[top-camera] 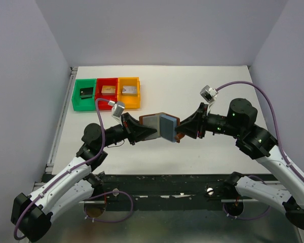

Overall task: Take the credit cards out of the card holder
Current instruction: Place the card holder at the center of the board.

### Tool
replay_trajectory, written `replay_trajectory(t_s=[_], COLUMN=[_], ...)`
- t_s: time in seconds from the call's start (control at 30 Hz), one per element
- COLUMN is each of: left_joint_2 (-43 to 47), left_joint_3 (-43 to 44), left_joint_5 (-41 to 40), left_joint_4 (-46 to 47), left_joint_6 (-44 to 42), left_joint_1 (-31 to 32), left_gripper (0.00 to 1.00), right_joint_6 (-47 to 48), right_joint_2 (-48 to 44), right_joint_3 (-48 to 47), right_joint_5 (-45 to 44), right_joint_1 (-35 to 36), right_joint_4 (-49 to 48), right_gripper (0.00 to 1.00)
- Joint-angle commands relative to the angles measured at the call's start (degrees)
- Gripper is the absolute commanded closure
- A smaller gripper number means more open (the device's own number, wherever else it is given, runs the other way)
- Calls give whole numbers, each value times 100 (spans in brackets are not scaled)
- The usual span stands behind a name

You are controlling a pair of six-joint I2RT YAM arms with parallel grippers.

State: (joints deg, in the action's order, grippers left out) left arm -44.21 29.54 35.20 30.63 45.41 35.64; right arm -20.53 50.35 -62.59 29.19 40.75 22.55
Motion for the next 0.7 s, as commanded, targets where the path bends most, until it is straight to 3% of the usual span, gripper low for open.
replay_trajectory(t_s=[0.0, 0.67], left_joint_2=[96, -106], left_joint_3=[-10, 34], left_joint_5=[119, 268], left_joint_4=[189, 628], left_joint_6=[-23, 232], left_joint_1=[-13, -4], left_gripper=[100, 100], right_joint_6=[-3, -135], right_joint_2=[1, 265], right_joint_3=[62, 115], right_joint_5=[-19, -9], right_joint_1=[-41, -41], right_joint_4=[13, -13], right_gripper=[64, 63])
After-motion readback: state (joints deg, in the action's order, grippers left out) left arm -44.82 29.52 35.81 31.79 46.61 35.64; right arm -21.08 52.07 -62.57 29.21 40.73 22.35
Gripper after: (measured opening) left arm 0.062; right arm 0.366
